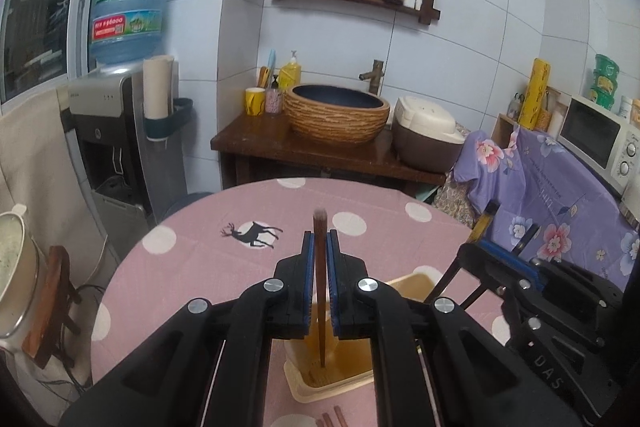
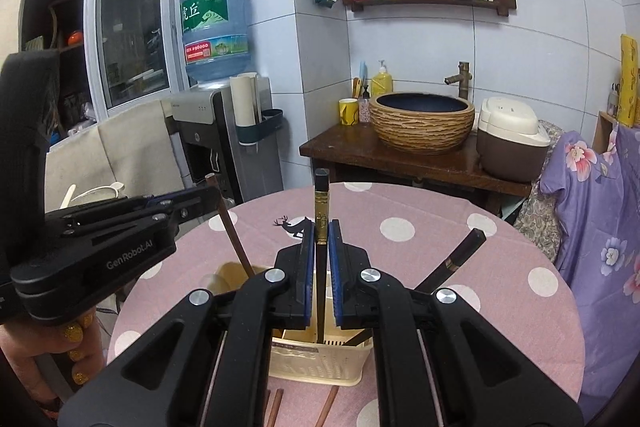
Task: Organize utensils
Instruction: 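Lower both chopsticks into the beige holder and open both tools, then withdraw both open tools from the holder toward the remaining utensils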
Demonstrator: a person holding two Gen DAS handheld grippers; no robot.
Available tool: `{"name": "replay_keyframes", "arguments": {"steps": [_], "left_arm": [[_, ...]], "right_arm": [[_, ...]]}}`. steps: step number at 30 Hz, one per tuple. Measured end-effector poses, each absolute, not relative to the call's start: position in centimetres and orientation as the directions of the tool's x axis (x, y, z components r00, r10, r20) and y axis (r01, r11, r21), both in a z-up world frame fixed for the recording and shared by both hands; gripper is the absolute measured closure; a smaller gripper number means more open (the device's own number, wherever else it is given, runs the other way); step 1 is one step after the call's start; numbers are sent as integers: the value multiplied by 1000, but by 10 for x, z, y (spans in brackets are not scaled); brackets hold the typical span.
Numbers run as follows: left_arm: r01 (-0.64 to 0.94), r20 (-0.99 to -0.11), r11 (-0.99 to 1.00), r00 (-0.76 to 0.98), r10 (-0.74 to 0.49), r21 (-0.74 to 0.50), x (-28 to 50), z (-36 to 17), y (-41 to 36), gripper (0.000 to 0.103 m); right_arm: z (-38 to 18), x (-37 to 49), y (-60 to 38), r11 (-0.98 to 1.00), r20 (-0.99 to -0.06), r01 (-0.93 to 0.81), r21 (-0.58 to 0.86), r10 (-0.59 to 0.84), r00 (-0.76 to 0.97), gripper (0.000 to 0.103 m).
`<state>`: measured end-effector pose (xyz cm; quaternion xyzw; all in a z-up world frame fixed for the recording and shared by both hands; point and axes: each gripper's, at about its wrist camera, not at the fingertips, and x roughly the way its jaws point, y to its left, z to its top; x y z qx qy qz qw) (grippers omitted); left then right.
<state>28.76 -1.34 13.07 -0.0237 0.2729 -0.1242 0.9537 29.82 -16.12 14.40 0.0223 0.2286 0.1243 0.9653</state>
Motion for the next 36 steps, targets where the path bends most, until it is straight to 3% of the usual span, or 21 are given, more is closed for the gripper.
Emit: {"name": "replay_keyframes", "arguments": {"steps": [7,8,9,10,11,14,16,22,26,36], "left_arm": [[225,-536,966,803,-260,-131,284,117,-8,92],[227,-532,965,805,-263,-134,281,117,-6,88],[227,-526,964,808,-264,-136,278,117,-5,73],[231,-516,963,812,-271,-142,275,117,-3,56],[227,-506,963,820,-269,-144,270,118,-2,50],[209,-474,970,847,-242,-122,253,119,3,42],[203,-459,972,857,-236,-121,240,117,7,31],[185,-443,977,871,-212,-104,205,103,18,16],[180,-468,979,861,-202,-92,193,84,20,9],[145,-591,985,789,-170,-90,175,19,24,9]], "right_arm": [[139,294,-161,971,-412,-217,96,238,880,93],[139,293,-162,972,-409,-214,95,234,882,85],[139,291,-164,974,-404,-208,92,227,886,78],[140,289,-165,974,-396,-205,96,226,890,63],[141,286,-168,973,-384,-205,106,231,894,58],[143,273,-173,973,-358,-203,111,230,905,58],[144,262,-174,973,-339,-208,100,230,912,56],[139,224,-177,974,-311,-217,59,225,924,48],[126,209,-182,973,-342,-220,71,231,911,45],[66,197,-202,974,-502,-172,150,224,835,45]]}}
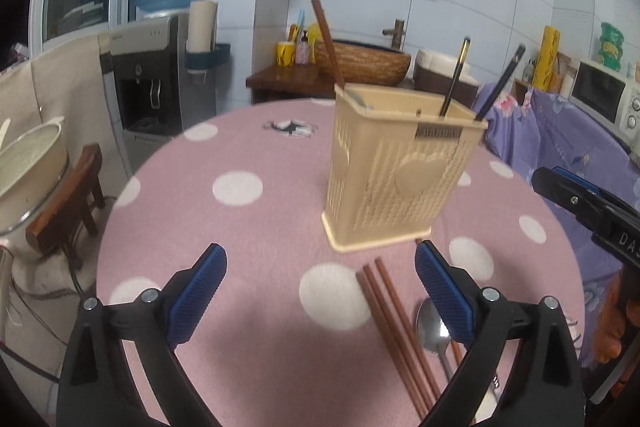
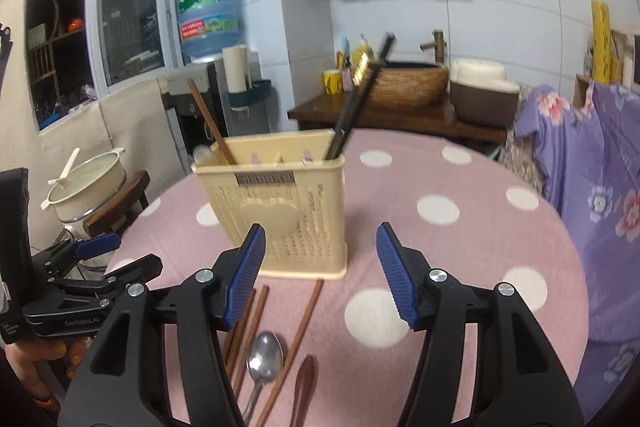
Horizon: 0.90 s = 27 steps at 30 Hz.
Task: Organize utensils
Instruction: 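Withdraw both open tools from the holder toward the remaining utensils, then close the right tool on the brown wooden-handled spoon while the left tool grasps a wooden chopstick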
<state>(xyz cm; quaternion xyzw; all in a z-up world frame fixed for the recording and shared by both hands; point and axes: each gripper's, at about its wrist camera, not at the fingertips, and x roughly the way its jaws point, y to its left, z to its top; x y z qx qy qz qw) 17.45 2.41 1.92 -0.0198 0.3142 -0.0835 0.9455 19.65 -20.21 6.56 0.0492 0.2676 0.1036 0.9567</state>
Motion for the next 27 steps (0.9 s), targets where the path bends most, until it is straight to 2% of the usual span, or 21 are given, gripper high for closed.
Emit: {"name": "replay_keyframes", "arguments": {"steps": [5,13,20,27], "left_arm": [[125,-646,988,747,-156,-93,166,-11,27,10],[138,-698,987,698,-160,-89,155,-39,25,24],[166,-711,984,684,-167,-70,152,-46,14,28],[181,-718,981,674,-173,-66,152,-49,7,29]], "right_arm": [[32,194,-213,973,-576,-129,189,217,788,45],[-11,190,-205,965,-685,-151,213,258,681,49],[-40,177,-184,969,-756,-165,182,245,607,58],[-50,171,-175,978,-772,-165,129,203,602,68]]}}
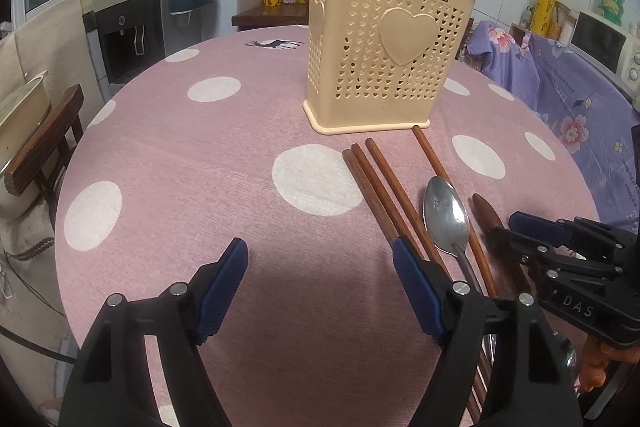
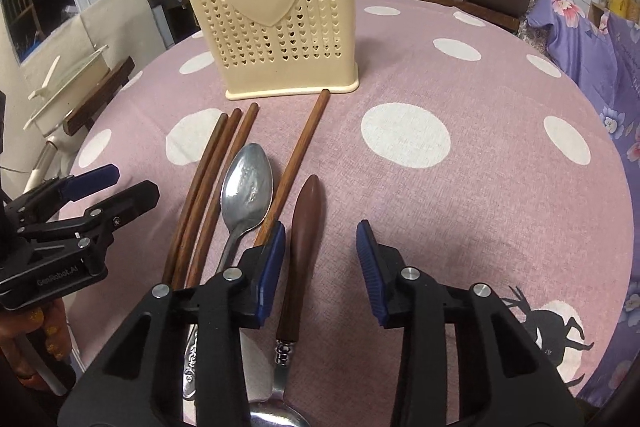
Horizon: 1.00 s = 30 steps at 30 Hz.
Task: Organize utensils
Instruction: 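Close the right tool on the brown wooden-handled spoon while the left tool grasps a wooden chopstick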
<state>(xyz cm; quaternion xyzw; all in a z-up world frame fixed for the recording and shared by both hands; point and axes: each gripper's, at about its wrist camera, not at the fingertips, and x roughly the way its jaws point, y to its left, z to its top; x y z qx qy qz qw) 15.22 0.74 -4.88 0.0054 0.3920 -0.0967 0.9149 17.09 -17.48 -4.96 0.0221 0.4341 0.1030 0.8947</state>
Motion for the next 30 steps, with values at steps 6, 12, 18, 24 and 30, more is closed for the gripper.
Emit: {"name": "replay_keyframes", "arguments": {"steps": [6,12,18,24,30], "left_arm": [[201,-728,979,667,-156,-27,156,-51,-6,29],[218,-744,976,655,-136,14,161,-56,-21,32],[210,-748,977,655,-109,42,162,-56,-22,36],[203,-757,978,646,-100,44,162,-55,-11,36],[185,-771,983,625,-124,-8,175,-57,-7,37]], "right_arm": [[-49,171,-172,985,-769,-163,53,145,622,83],[-49,173,-178,983,-766,-166,82,169,621,83],[-49,174,-180,981,-762,-169,95,181,622,83],[-49,175,-183,978,-763,-171,117,198,615,84],[-50,178,-181,980,-765,-159,123,196,614,83]]}}
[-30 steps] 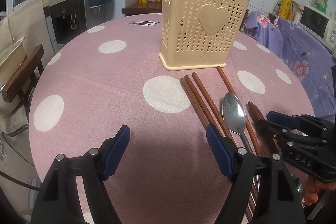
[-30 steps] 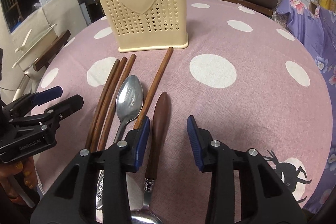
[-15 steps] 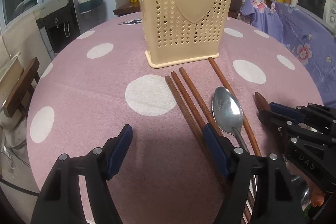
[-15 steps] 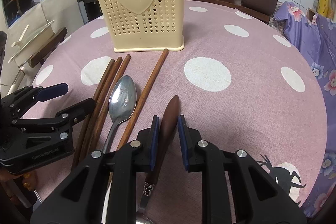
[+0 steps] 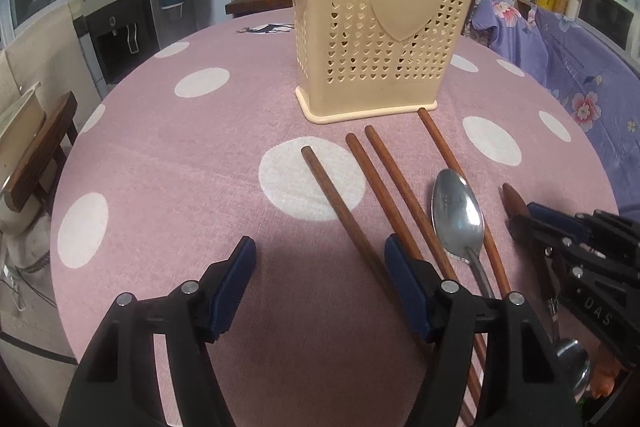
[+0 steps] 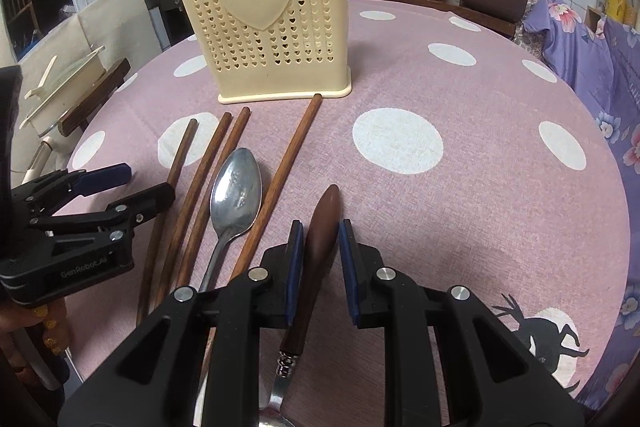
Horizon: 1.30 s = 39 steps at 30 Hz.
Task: Organize utensils
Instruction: 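Close the right tool on the brown wooden-handled spoon while the left tool grasps a wooden chopstick, then lift the spoon and chopstick with both tools up over the beige holder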
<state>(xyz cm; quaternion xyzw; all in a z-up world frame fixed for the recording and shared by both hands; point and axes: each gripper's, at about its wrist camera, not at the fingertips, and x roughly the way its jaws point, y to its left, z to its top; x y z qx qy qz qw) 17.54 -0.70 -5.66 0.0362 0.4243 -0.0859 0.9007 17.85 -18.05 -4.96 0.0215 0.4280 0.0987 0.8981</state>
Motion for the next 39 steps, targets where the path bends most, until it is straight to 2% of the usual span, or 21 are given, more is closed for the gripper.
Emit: {"name": "replay_keyframes", "arguments": {"steps": [5,6,7,13,21,26,39], "left_arm": [[168,-779,986,617,-110,-6,194,-55,-9,46],[174,-780,984,612,-130,-28,197,-54,-8,55],[173,-780,984,609,-142,-43,200,-54,-8,58],[193,-805,981,585,-100,18,216,-53,-16,70],[211,-814,977,574,-89,42,228,-53,-21,76],[224,-815,973,573,-90,51,231,-52,-22,87],[212,-809,977,576,-116,10,232,-51,-14,94]], "right_arm": [[-49,183,-176,982,-771,-157,106,181,610,83],[-49,184,-175,982,-772,-156,104,179,610,83],[-50,185,-175,983,-772,-156,101,177,610,83],[-49,192,-171,982,-779,-159,107,182,600,83],[-48,197,-166,981,-787,-163,104,181,589,83],[-47,196,-164,980,-793,-180,80,172,585,85],[-42,194,-173,971,-763,-203,124,224,606,86]]}}
